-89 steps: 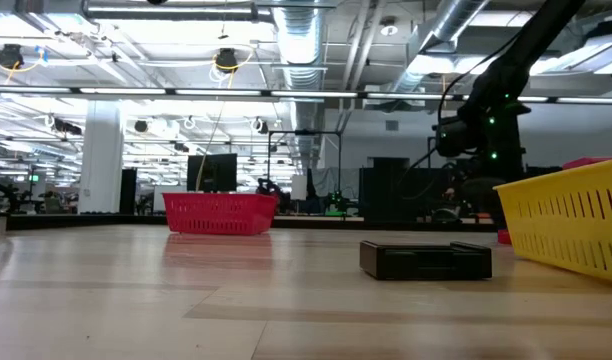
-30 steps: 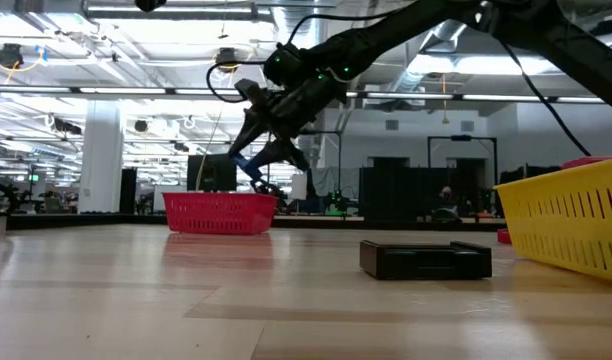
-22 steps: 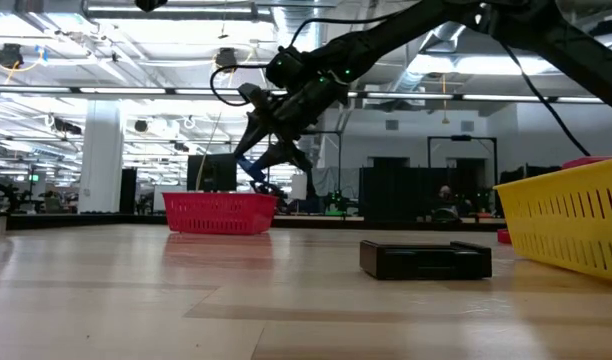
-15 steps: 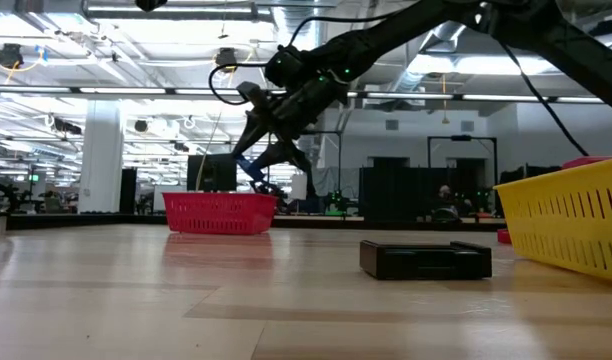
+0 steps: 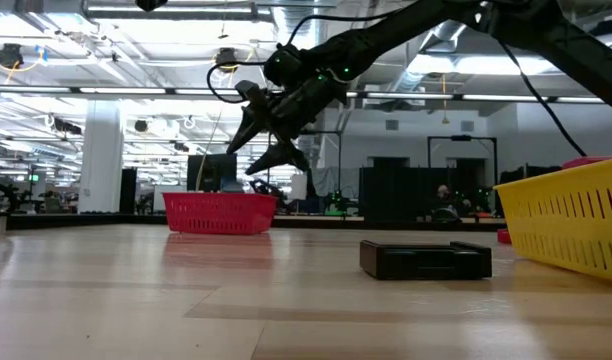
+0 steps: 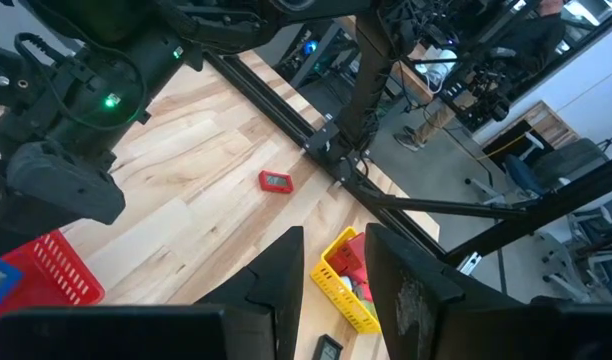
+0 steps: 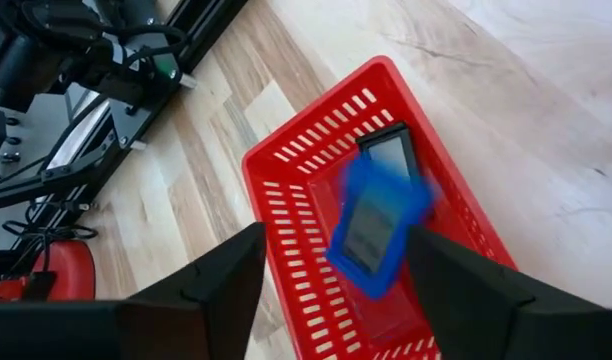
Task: Pick & Place Office items
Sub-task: Put the blue digital clock into the red basket, then put the red digital clock into the red basket
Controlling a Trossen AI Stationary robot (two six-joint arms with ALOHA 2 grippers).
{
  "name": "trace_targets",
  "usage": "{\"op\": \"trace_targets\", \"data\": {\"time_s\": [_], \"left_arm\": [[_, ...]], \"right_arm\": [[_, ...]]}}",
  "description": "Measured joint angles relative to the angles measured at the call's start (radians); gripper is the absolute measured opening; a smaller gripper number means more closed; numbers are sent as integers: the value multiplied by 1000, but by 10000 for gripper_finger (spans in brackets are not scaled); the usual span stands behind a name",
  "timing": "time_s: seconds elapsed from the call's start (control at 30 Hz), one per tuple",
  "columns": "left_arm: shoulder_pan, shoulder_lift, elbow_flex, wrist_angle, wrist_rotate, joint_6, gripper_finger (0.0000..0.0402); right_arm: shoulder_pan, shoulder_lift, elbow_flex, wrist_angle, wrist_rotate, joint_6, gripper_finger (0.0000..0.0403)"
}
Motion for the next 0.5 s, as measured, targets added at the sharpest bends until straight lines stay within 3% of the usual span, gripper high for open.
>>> {"op": "trace_targets", "data": {"time_s": [0.2, 0.5], "left_arm": [[0, 0, 0, 0, 0, 8, 104], [0, 0, 0, 4, 0, 59, 104]], "right_arm": [[7, -37, -1, -111, 13, -43, 240], [88, -177, -39, -579, 295, -193, 240]]}}
